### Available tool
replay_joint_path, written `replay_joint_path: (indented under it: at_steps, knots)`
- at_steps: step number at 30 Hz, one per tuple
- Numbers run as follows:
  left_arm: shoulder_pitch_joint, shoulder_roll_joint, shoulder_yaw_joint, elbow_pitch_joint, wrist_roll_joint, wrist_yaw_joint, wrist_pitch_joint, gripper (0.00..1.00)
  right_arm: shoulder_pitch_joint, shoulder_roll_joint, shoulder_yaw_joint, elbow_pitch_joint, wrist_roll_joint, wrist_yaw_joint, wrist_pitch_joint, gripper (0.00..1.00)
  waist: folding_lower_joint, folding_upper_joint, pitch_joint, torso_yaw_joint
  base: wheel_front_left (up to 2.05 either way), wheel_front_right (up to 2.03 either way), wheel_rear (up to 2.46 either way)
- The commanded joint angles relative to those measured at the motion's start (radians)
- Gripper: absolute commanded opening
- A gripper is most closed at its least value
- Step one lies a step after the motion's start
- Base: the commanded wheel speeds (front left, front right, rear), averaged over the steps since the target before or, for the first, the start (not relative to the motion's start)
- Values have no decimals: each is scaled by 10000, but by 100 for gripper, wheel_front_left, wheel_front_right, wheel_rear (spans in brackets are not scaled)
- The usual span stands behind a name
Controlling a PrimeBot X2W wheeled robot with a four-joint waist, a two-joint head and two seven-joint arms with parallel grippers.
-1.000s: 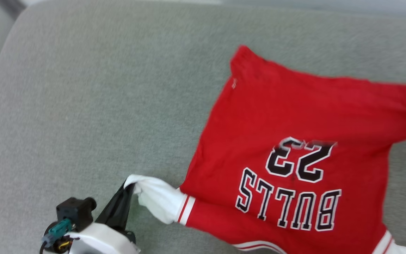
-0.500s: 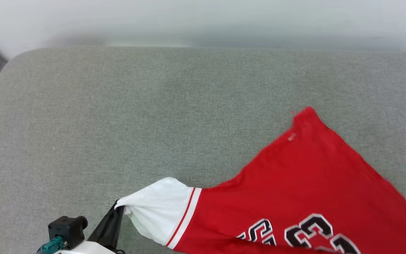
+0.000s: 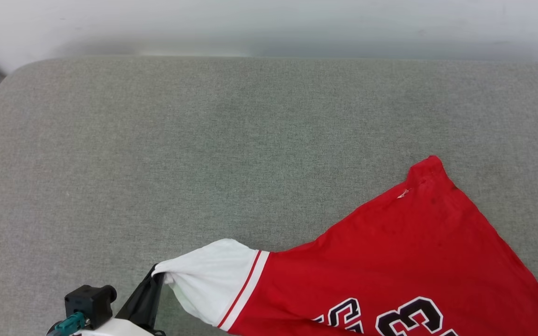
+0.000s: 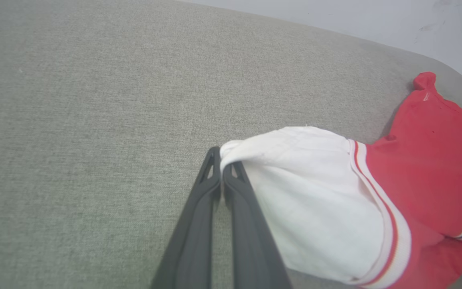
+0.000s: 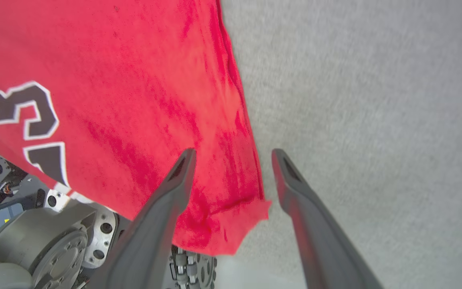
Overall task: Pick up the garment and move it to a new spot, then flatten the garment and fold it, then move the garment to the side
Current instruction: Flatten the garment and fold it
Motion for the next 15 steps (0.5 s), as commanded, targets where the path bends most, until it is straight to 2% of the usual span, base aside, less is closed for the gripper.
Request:
replay_joint_path:
  at_steps: [1,7,11,15]
  knots:
    - [-155,15,20,-18,27,24,17,0,-279,-15,-146,-197,-52,-3,-8,100,1,0,35,22,0,0,0]
    - [-434,-37,-61,-77,171,-49,43,0,-2088,-52,-538,-1218,-491,-3,475,100,1,0,334,235,0,0,0]
    - [-725,-95,-176,-80,299,-132,120,0,-3619,157,-1,-1373,-900,-3,1293,100,1,0,660,471,0,0,0]
    - [-1047,-163,-264,-55,393,-222,162,0,-5200,574,985,-952,-1393,-5,2501,100,1,0,1044,641,0,0,0]
